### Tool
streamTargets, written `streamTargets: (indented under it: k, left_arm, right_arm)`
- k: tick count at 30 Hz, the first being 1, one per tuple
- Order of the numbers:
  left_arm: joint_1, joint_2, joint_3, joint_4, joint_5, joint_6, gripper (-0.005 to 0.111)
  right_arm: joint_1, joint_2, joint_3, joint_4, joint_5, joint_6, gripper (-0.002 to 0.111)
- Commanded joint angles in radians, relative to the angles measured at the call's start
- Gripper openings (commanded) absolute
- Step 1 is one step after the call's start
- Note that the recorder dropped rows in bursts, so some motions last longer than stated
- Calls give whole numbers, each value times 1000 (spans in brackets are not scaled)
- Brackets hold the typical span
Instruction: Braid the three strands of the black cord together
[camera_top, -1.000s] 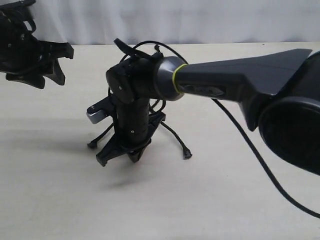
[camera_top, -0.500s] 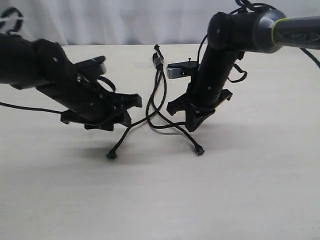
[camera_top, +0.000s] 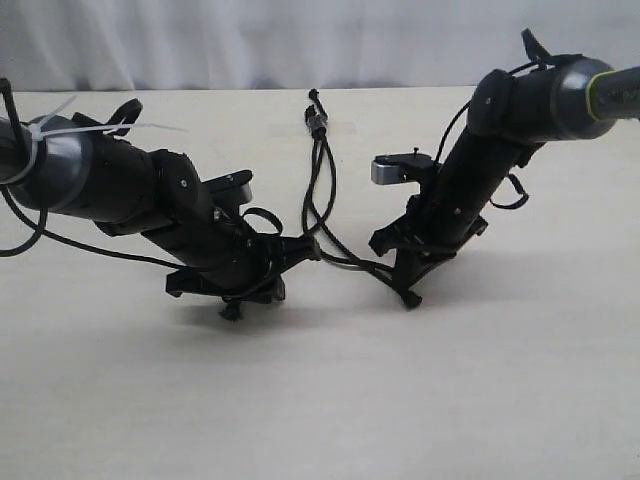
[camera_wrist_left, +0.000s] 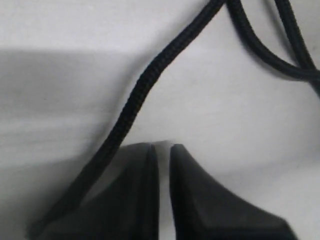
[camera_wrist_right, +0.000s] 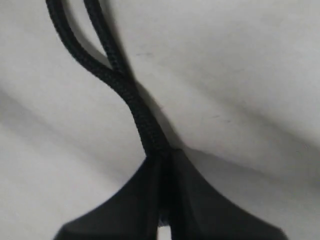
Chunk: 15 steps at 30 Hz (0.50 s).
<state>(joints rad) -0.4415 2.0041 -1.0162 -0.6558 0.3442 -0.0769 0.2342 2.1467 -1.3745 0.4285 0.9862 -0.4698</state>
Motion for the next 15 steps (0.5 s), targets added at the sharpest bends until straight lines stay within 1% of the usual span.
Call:
streamTargets:
  k: [1, 6, 8, 12, 15]
  left_arm:
    - [-32, 16, 3, -16, 34, -3, 0]
    - [-87, 17, 3, -36, 31, -3, 0]
    - [-108, 20, 3, -44, 18, -8, 0]
    - [-123, 21, 3, -113, 13, -6, 0]
    - [-125, 21, 3, -122, 13, -6, 0]
  right_arm:
    - [-1, -8, 70, 133, 10, -80, 4]
    - [1, -8, 155, 253, 15, -168, 4]
    - [1, -8, 183, 268, 9, -175, 4]
    - [1, -8, 217, 325, -13, -207, 4]
    - [1, -8, 230, 364, -13, -236, 4]
